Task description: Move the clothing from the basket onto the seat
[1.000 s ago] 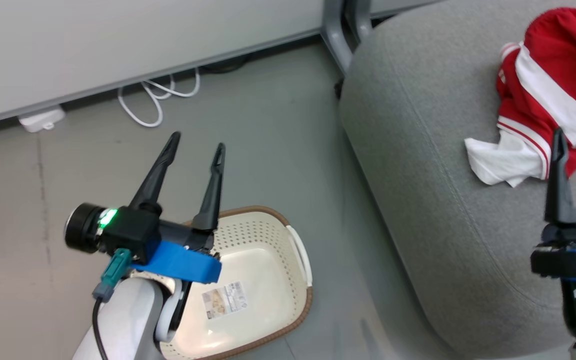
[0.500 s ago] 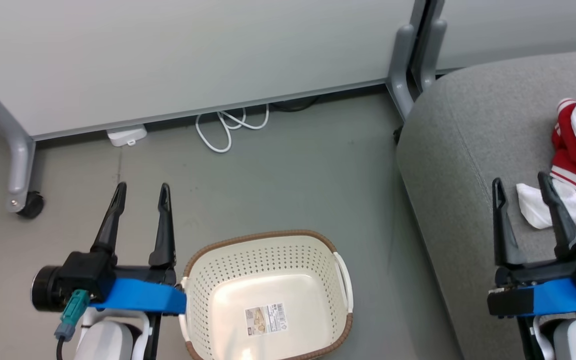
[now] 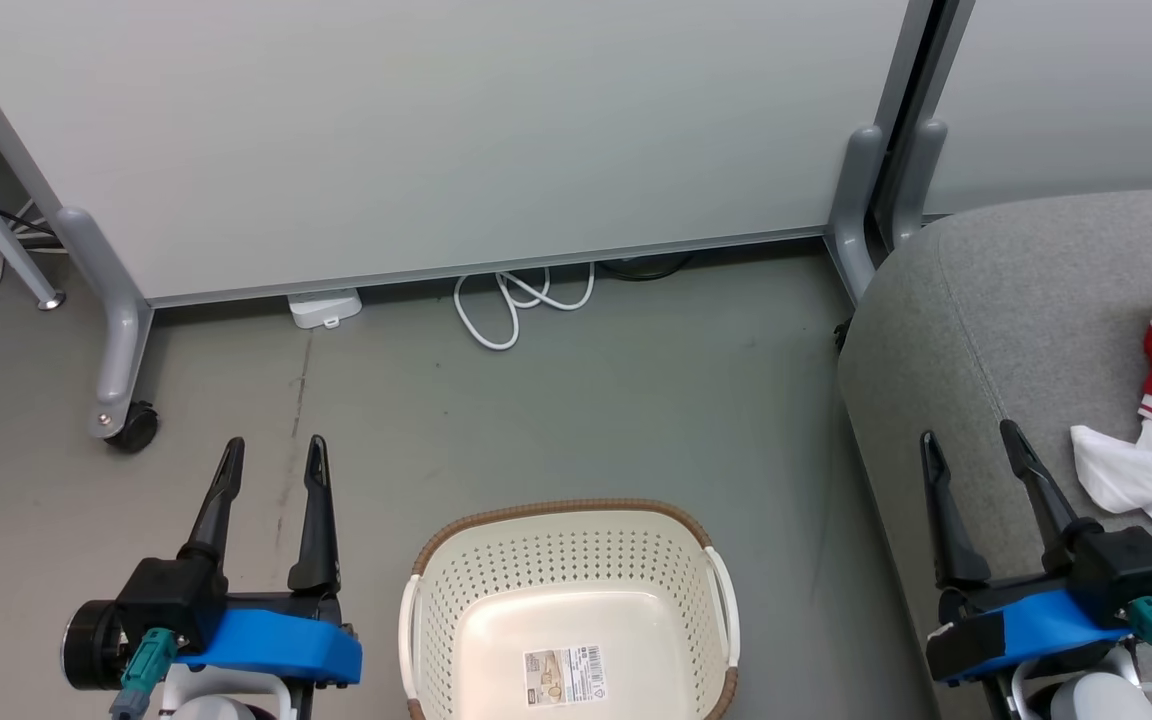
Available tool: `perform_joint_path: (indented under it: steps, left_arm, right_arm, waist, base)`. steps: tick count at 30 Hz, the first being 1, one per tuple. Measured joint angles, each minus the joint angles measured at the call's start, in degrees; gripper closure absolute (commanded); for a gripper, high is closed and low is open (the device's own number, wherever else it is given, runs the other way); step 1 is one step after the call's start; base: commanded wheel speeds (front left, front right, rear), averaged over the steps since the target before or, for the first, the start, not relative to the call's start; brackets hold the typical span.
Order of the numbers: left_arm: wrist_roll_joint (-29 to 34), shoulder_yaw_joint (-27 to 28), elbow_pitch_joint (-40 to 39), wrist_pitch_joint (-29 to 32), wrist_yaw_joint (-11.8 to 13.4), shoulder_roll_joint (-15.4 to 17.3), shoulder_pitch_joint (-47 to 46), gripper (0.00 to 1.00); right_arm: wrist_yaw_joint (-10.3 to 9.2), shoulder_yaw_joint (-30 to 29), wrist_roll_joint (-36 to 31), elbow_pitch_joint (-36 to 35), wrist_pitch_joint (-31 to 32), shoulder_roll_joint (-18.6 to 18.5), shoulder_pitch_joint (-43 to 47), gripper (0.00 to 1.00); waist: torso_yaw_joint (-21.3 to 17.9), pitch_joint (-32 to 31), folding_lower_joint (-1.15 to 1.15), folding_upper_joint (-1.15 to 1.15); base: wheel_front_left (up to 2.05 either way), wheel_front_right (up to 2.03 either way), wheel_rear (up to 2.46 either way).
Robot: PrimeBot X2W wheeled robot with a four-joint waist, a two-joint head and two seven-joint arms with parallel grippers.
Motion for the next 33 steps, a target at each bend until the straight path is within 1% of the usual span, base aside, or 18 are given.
perform_joint_path:
  steps: [18,19,25,33]
  left_arm:
    - [0.56,0.93,1.38,0.0,-0.52,-0.48,0.36,0.0]
    - [0.55,0.91,1.48,0.02,-0.51,-0.49,0.38,1.0]
    - [0.34,0.79,4.39,0.33,-0.49,-0.63,2.99,1.0]
    - [-8.31,1.22,4.66,2.66,-0.49,-0.69,3.35,1.0]
  right_arm:
    - [0.0,1.18,0.49,0.85,0.0,0.41,0.01,0.0]
    - [0.0,1.24,0.53,0.94,0.0,0.42,0.03,1.0]
    - [0.0,1.2,0.65,4.1,0.34,0.53,1.22,1.0]
    - [0.0,0.63,9.65,4.69,2.75,0.59,1.32,1.0]
  waist:
    - [0.61,-0.82,0.01,0.0]
    - [0.63,-0.85,0.01,0.0]
    - [0.61,-0.87,0.01,0.0]
    - [0.32,-0.99,0.01,0.0]
  base:
    - [0.0,0.0,0.0]
    - [0.0,0.0,0.0]
    - [0.0,0.0,0.0]
    - [0.0,0.0,0.0]
